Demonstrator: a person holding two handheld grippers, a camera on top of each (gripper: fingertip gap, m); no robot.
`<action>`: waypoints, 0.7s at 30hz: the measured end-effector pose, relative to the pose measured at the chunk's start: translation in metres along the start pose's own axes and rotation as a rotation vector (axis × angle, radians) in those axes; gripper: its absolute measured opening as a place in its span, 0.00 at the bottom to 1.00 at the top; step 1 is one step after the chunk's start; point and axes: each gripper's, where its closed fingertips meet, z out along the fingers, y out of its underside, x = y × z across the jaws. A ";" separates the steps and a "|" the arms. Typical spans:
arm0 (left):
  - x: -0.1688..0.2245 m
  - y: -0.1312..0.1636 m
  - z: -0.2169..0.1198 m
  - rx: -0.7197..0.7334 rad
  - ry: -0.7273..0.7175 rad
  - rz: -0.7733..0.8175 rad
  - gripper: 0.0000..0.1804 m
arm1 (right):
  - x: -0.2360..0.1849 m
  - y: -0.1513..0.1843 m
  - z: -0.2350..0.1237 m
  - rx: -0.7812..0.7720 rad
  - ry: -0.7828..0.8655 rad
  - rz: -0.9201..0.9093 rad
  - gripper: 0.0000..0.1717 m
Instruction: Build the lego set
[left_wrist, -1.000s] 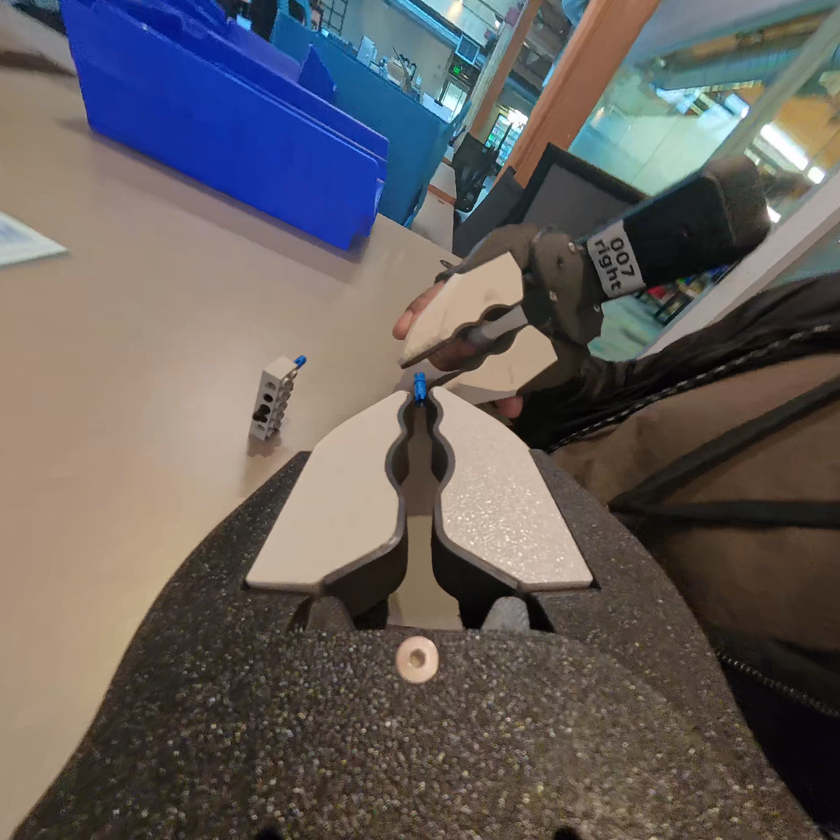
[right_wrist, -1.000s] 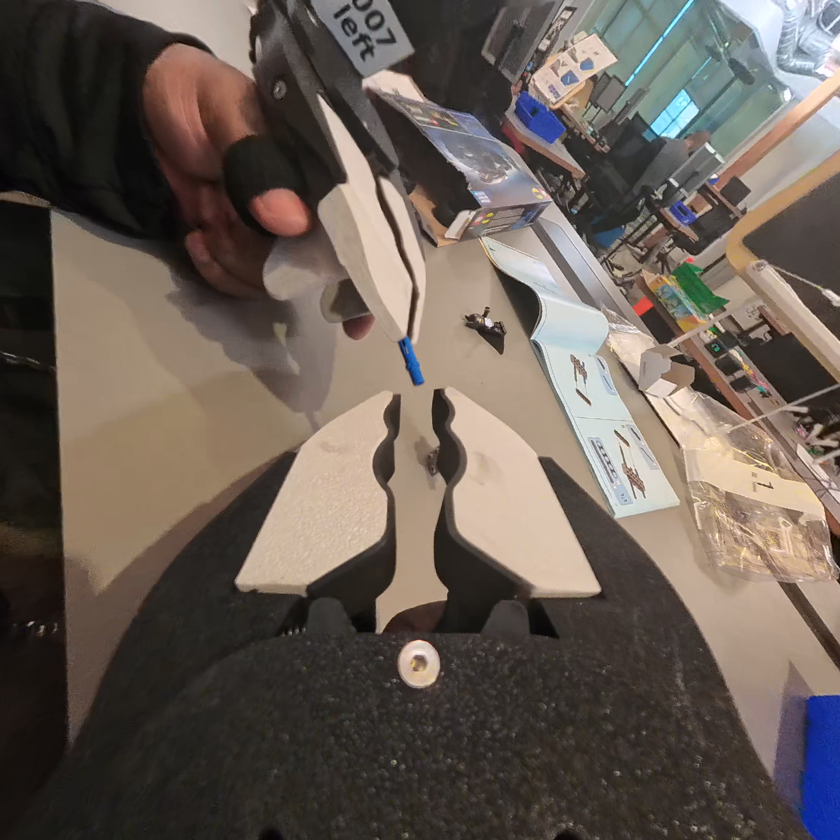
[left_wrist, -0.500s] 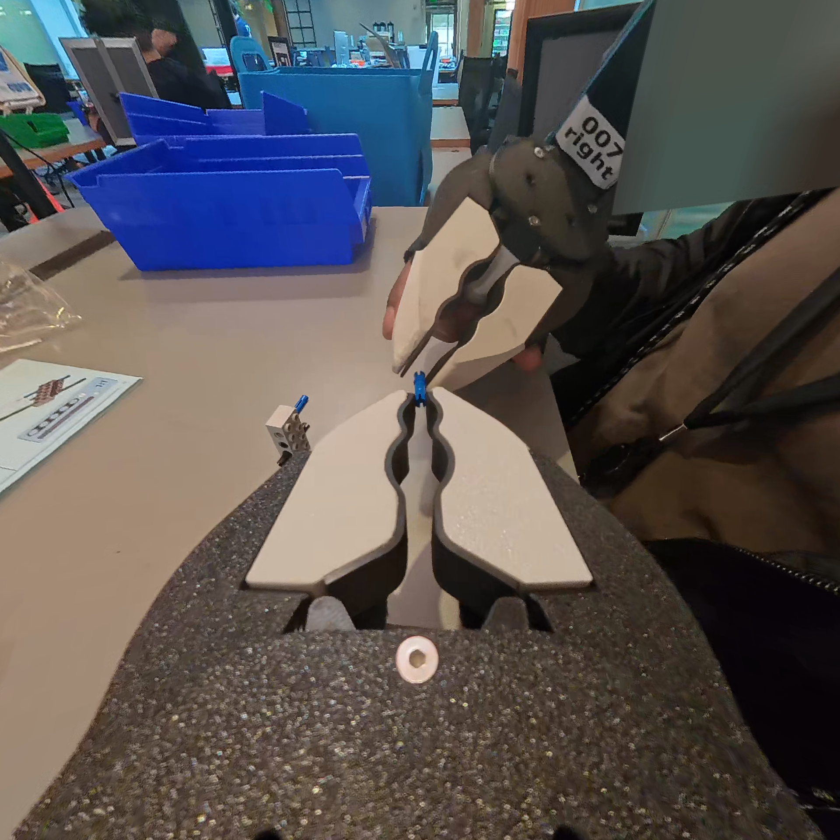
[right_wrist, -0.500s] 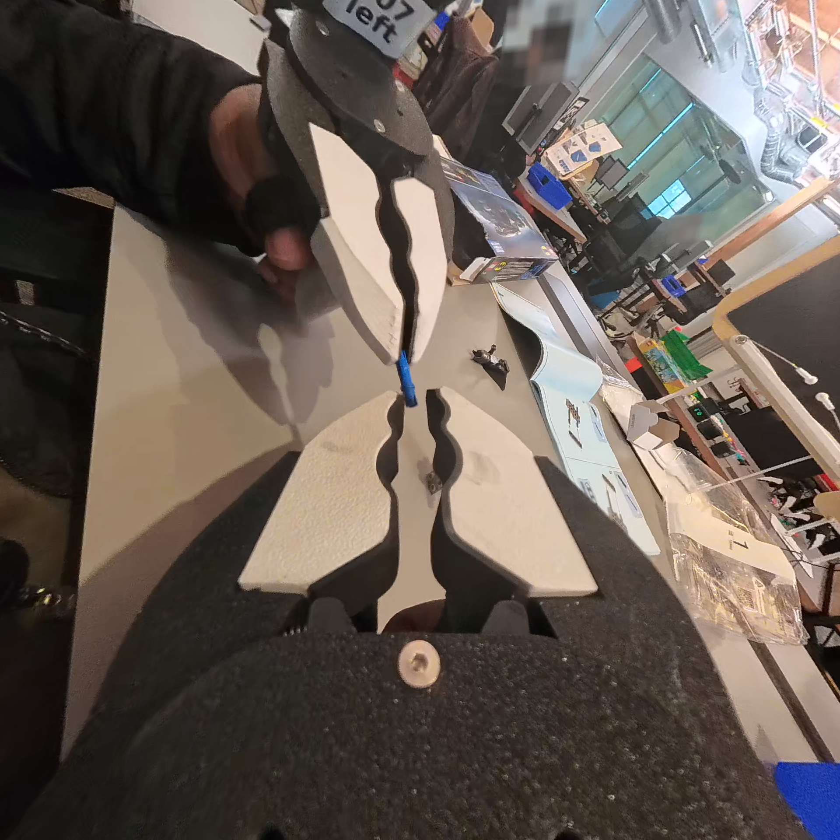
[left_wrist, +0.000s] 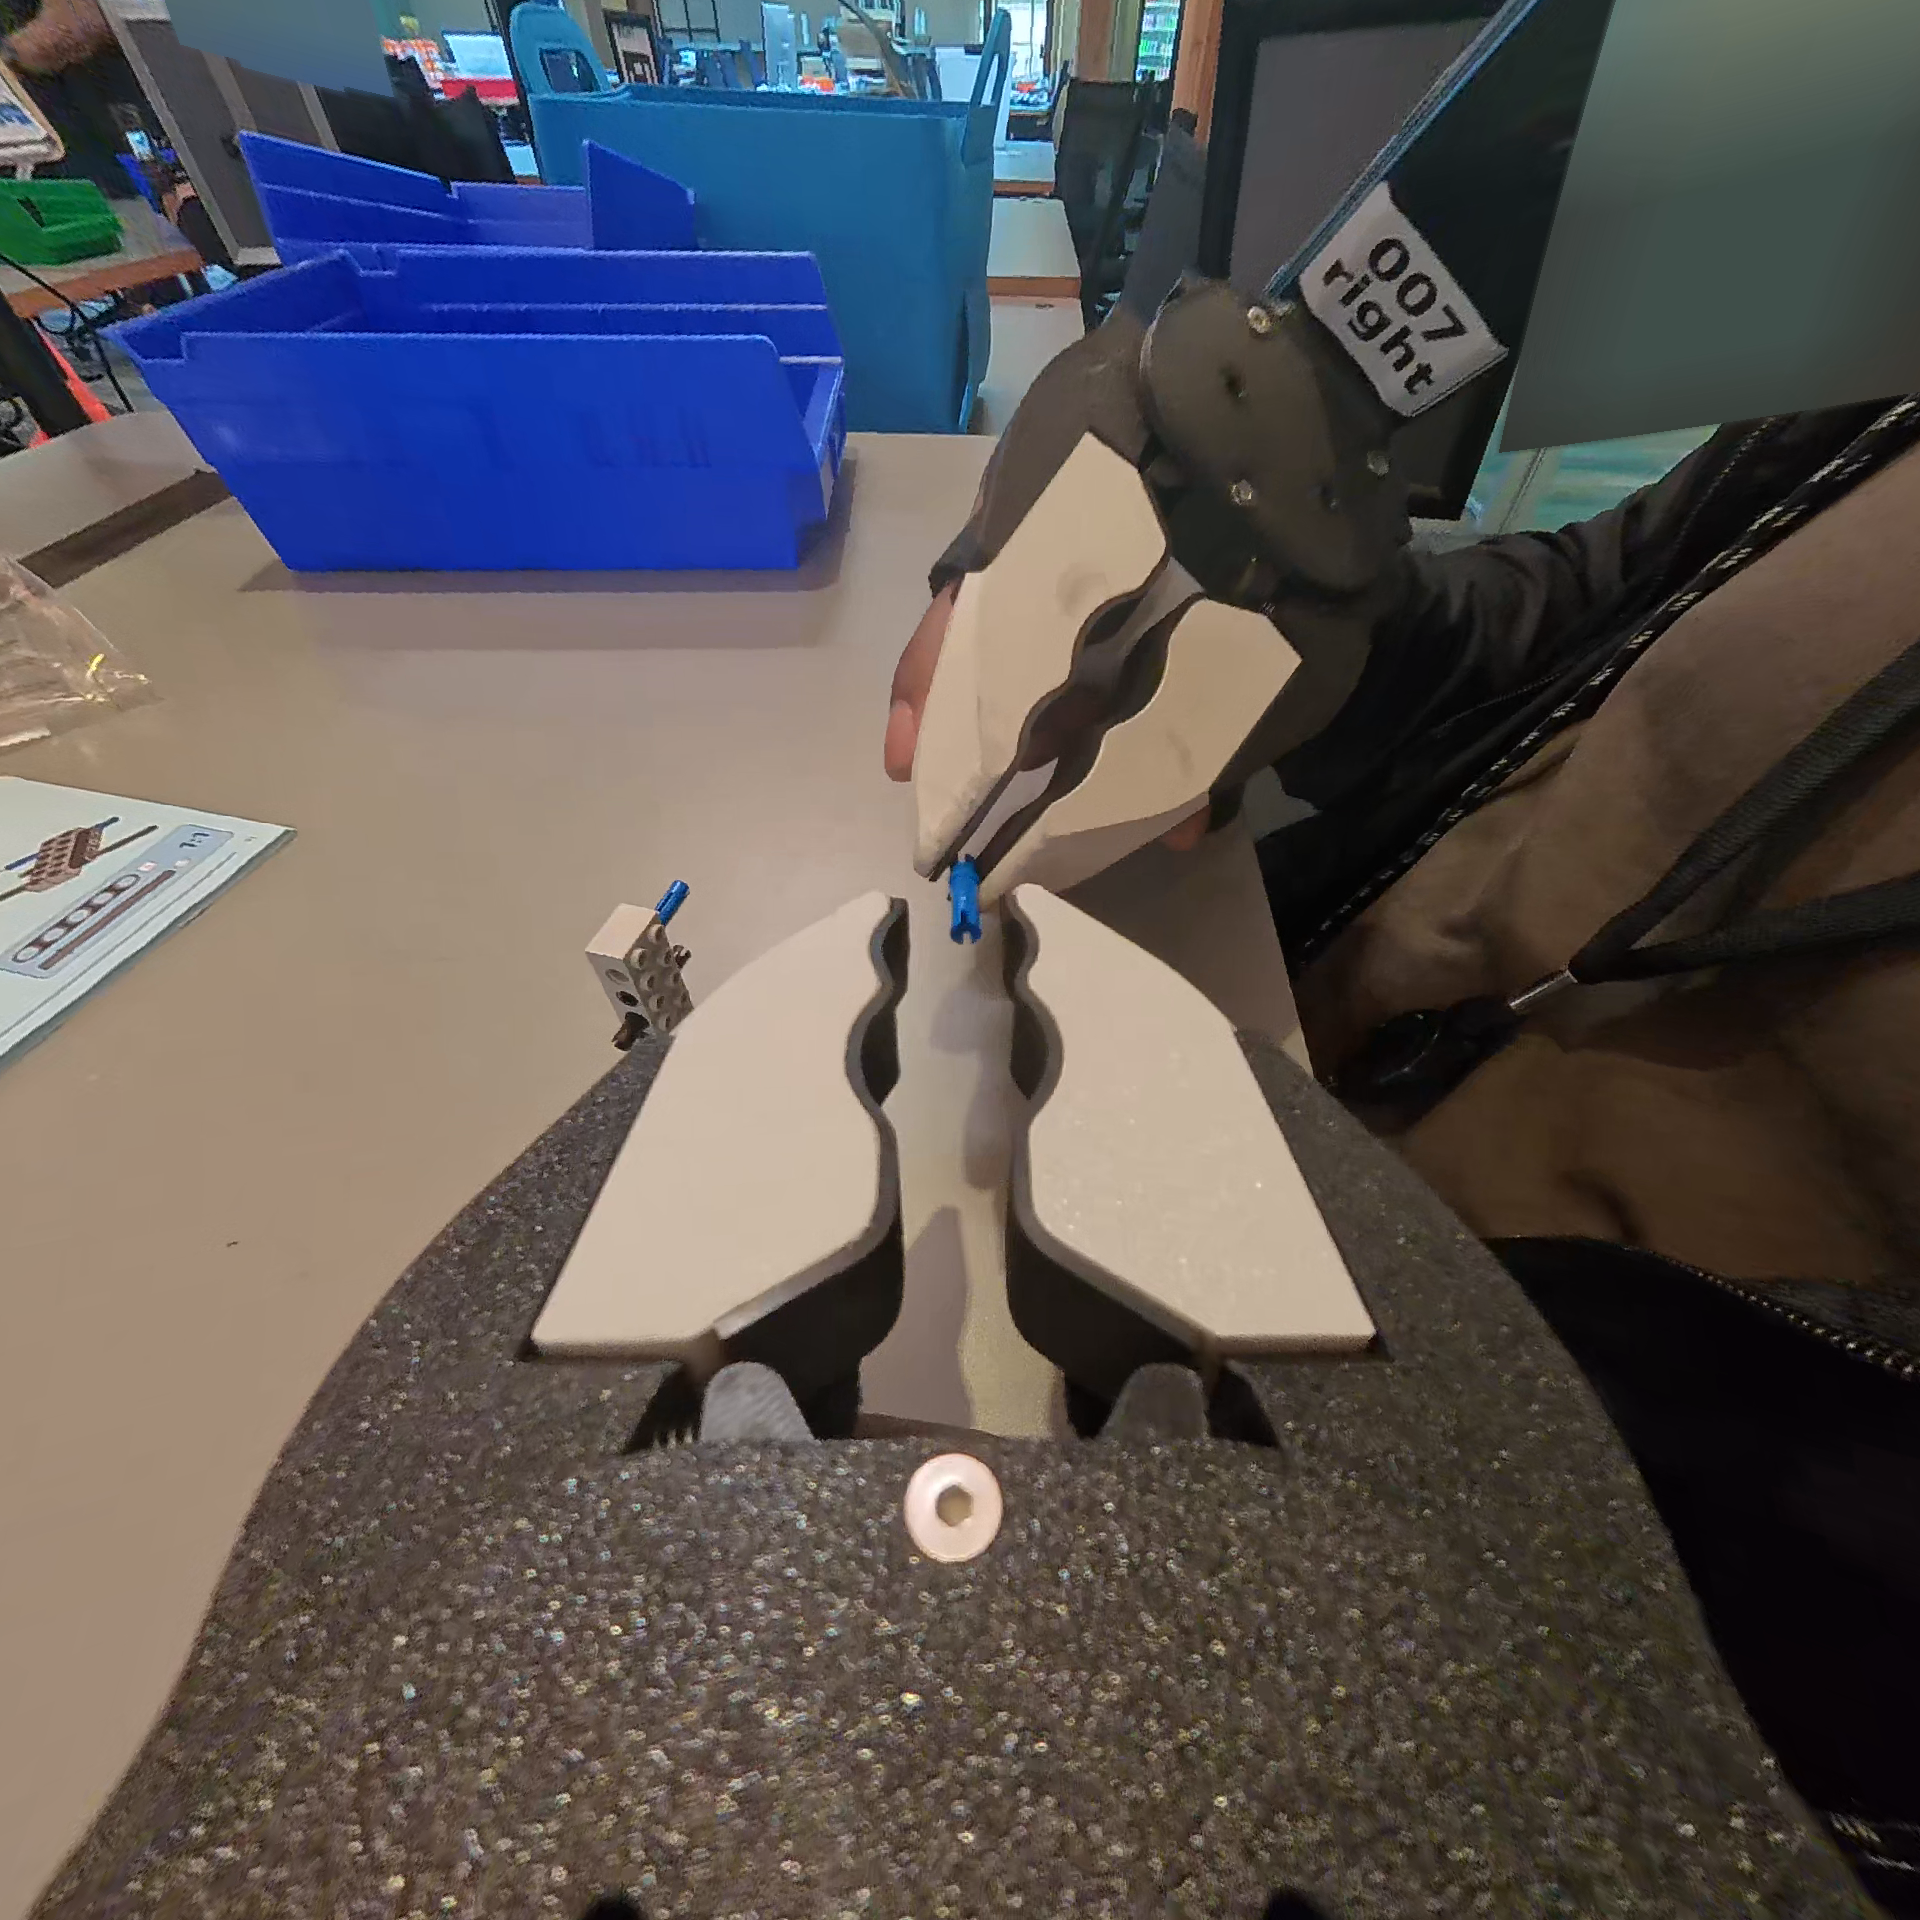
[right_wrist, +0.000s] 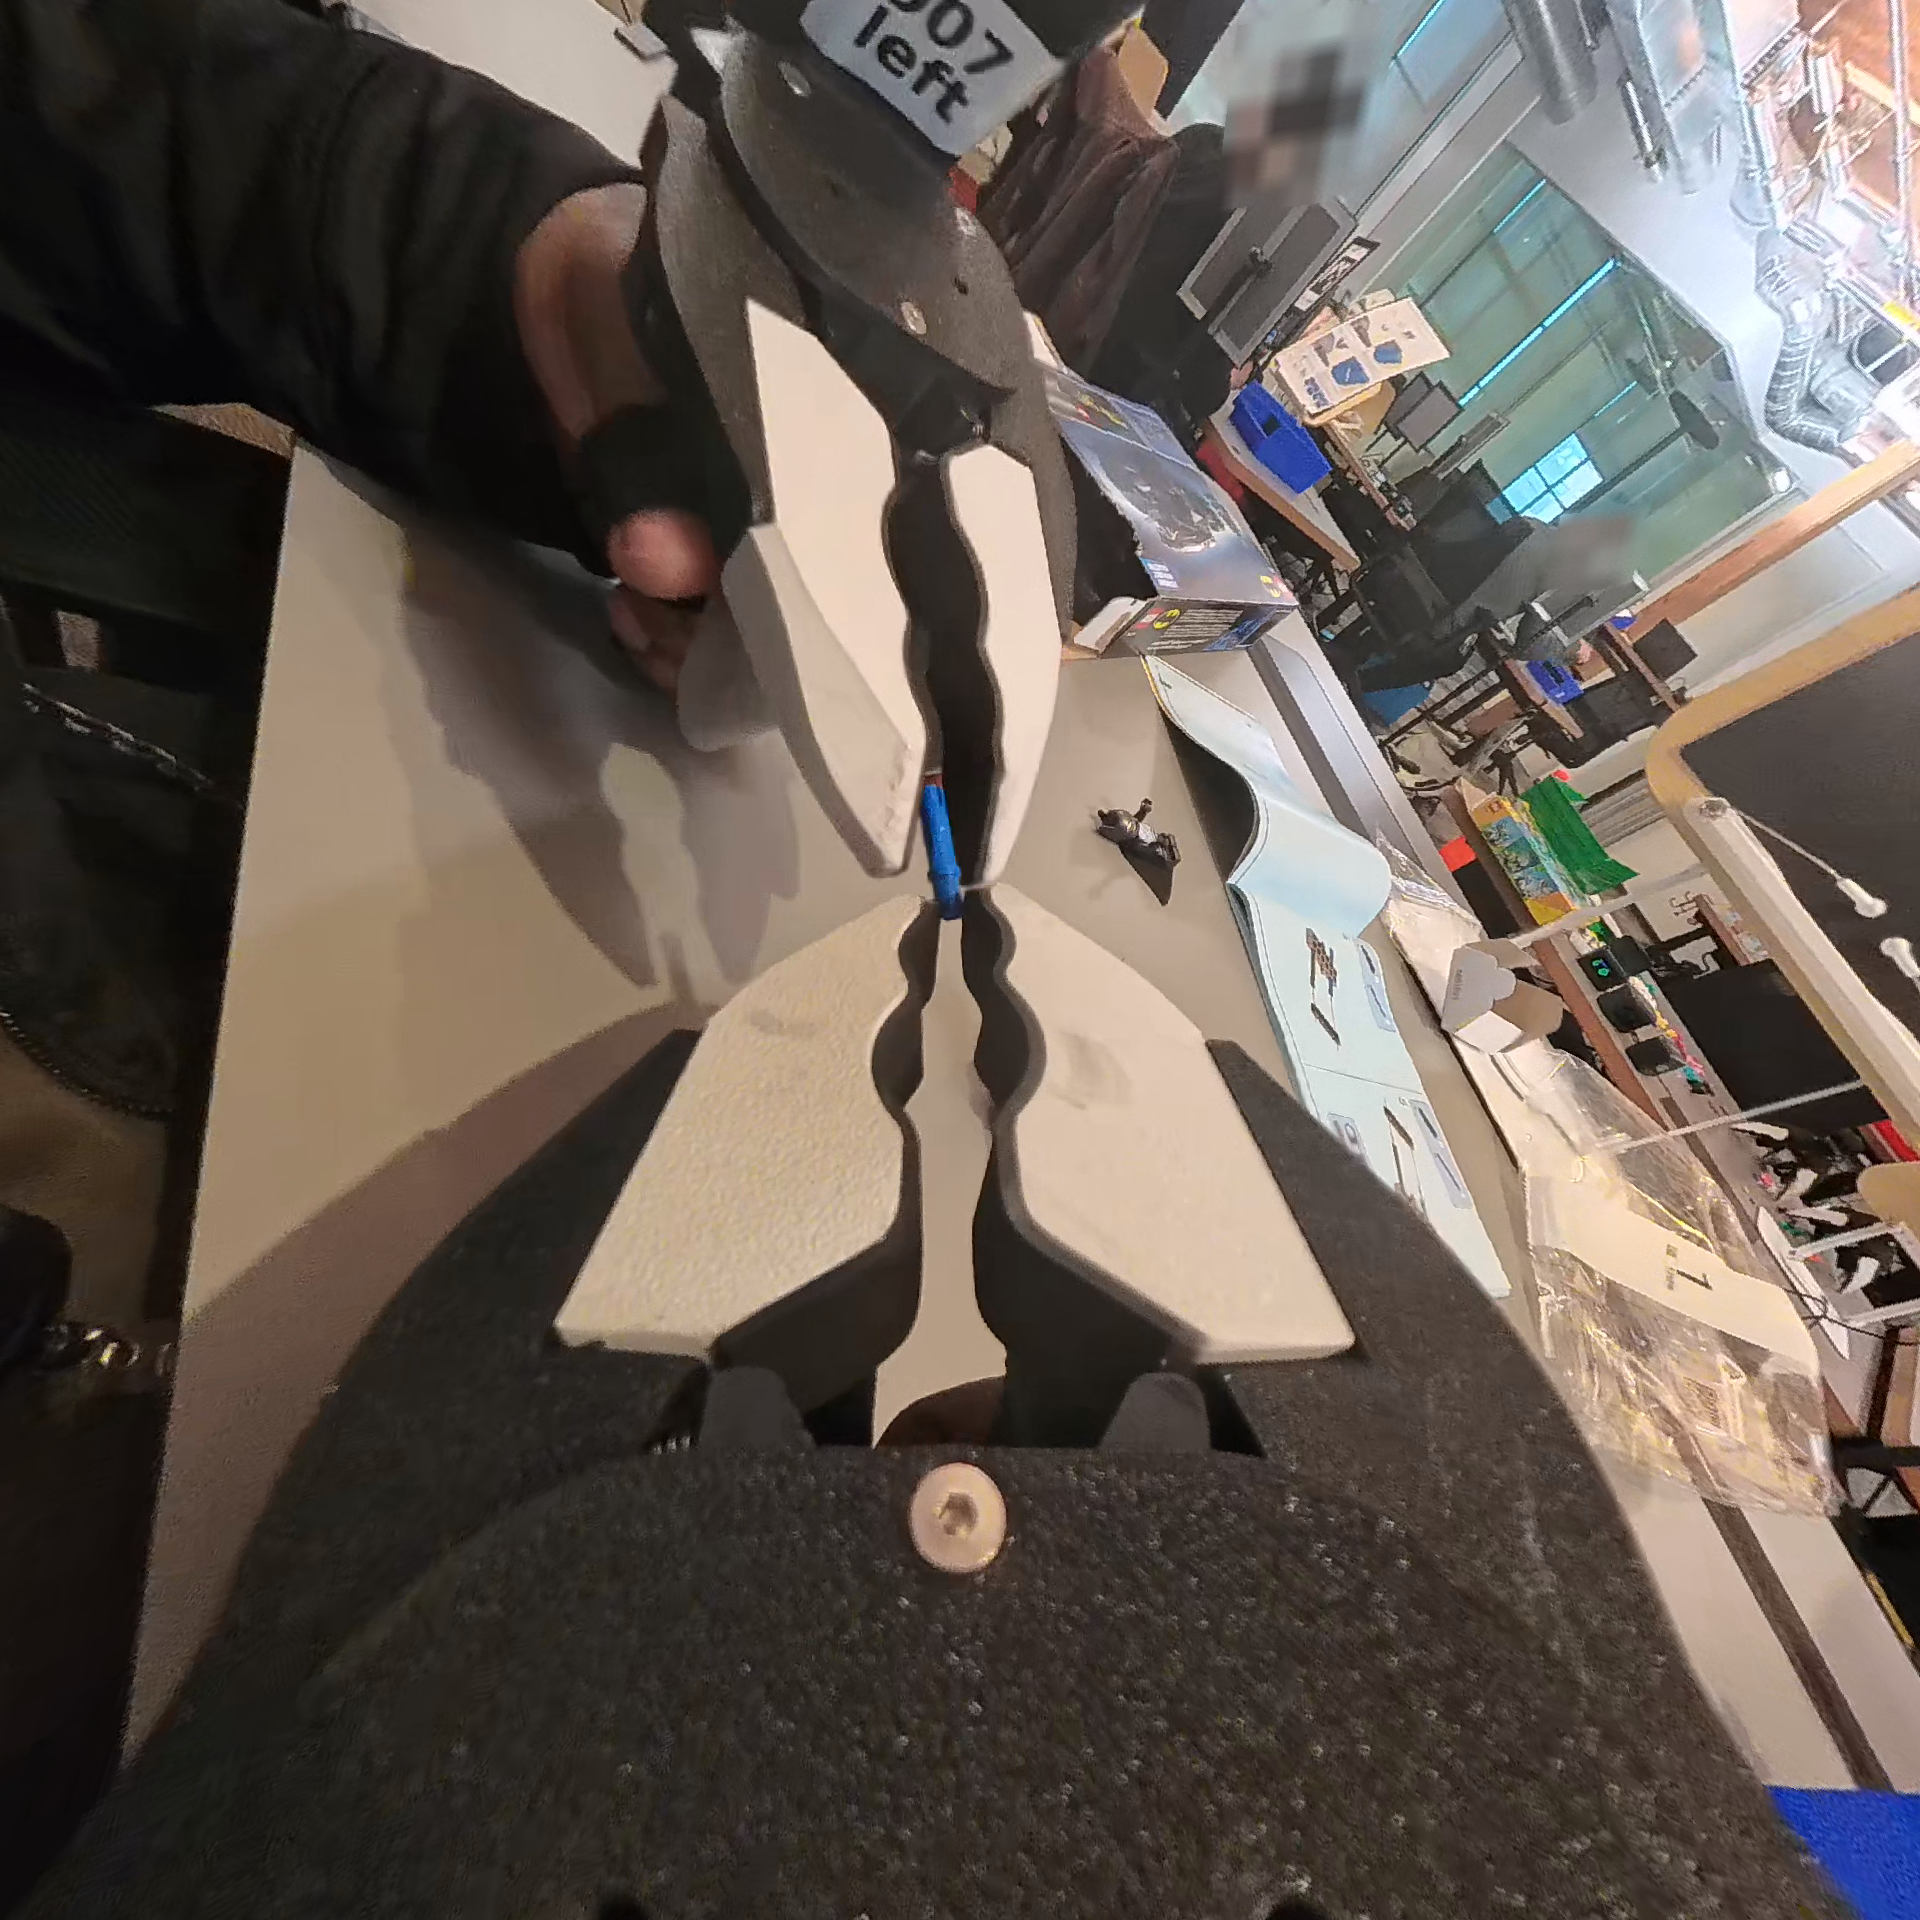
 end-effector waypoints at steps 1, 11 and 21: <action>0.000 0.000 0.000 -0.001 0.002 0.002 0.08 | 0.000 0.000 0.001 -0.006 0.003 -0.006 0.03; -0.001 -0.002 -0.001 0.017 0.006 -0.027 0.03 | 0.001 0.001 0.003 -0.010 0.015 0.004 0.03; -0.042 -0.016 -0.012 -0.034 -0.057 0.024 0.02 | 0.047 0.062 0.007 -0.165 -0.090 0.206 0.20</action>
